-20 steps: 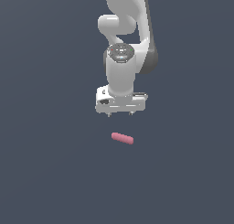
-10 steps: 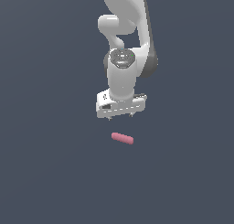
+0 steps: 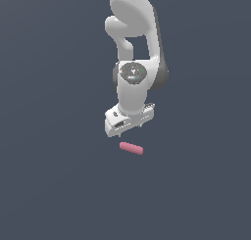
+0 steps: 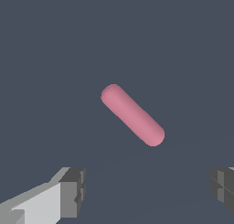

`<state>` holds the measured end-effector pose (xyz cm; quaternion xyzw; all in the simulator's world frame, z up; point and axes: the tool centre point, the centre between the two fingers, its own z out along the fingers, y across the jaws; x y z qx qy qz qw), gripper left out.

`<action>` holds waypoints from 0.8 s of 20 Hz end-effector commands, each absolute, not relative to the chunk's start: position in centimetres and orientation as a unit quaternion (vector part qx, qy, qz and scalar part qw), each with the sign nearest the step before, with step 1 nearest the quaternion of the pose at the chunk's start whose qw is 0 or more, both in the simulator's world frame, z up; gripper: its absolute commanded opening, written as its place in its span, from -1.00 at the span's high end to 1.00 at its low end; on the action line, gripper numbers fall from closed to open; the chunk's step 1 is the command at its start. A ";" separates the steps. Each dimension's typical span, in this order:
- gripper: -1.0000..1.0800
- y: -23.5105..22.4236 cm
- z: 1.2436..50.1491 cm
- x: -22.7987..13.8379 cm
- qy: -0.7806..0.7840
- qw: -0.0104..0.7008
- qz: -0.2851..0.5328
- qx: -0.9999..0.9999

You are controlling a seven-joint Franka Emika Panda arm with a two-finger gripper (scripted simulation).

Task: Pick up the object and move it to a goal position.

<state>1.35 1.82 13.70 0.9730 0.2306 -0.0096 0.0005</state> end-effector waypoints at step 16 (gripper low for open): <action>-0.92 2.4 9.3 3.3 0.470 0.002 -0.006 0.882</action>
